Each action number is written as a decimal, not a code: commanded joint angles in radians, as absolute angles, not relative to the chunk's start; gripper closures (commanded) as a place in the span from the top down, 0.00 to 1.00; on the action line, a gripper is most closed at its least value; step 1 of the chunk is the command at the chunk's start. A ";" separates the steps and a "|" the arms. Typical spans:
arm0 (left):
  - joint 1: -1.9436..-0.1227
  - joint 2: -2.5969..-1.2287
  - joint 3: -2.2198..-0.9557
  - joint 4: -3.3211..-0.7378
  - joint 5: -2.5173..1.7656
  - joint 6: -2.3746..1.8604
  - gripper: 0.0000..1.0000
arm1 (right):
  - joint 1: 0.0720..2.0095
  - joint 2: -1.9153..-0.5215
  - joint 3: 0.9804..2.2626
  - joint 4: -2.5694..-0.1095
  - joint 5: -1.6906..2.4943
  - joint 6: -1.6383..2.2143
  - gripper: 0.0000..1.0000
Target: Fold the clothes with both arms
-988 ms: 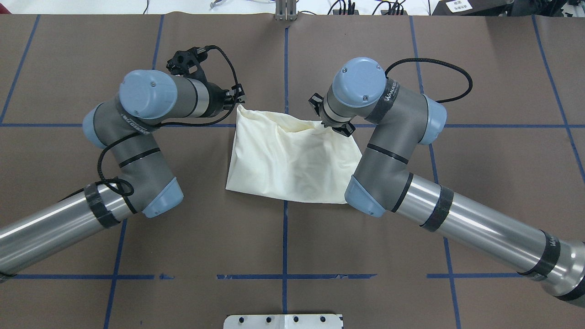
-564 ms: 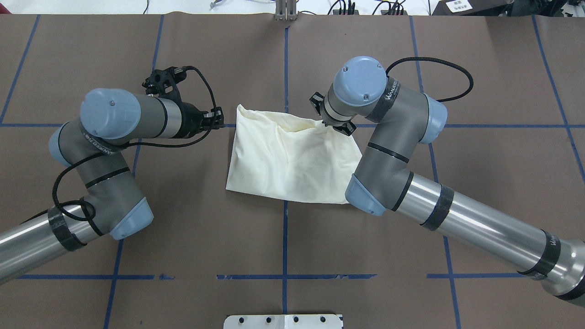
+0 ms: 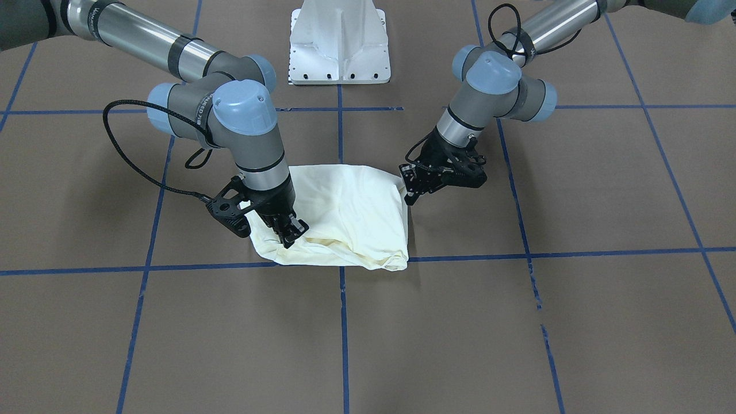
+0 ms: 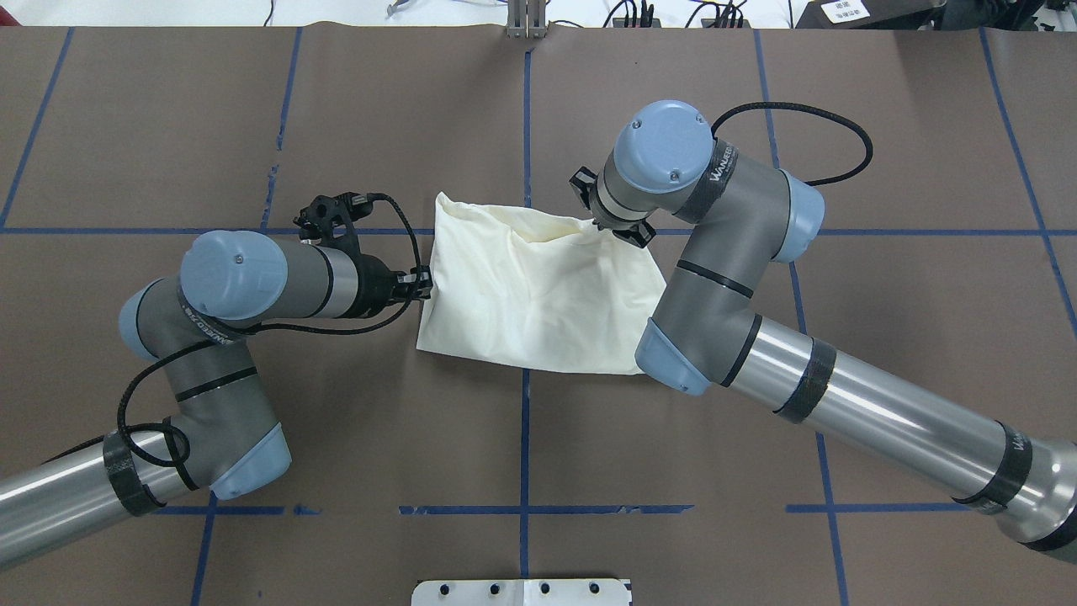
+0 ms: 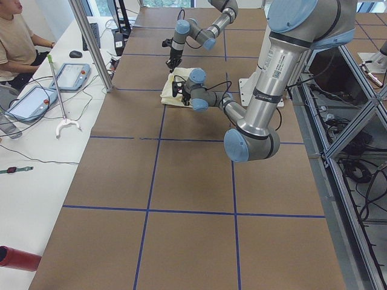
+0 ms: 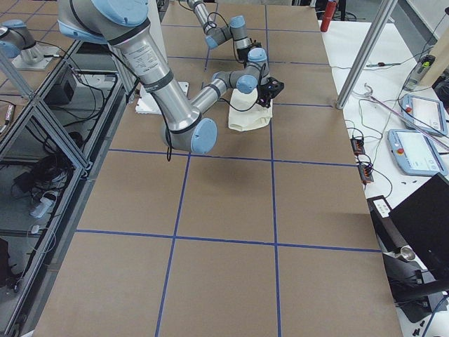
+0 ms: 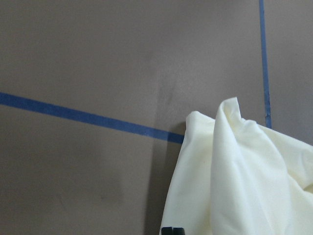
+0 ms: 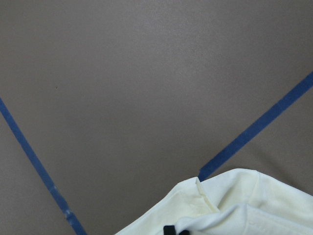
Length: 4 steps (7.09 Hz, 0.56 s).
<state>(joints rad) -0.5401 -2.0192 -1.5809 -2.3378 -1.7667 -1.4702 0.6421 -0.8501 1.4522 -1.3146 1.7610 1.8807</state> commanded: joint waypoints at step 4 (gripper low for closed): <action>-0.476 -1.997 -1.571 -2.468 -1.770 -1.466 0.00 | 0.643 -0.857 1.453 -1.309 1.766 1.882 0.00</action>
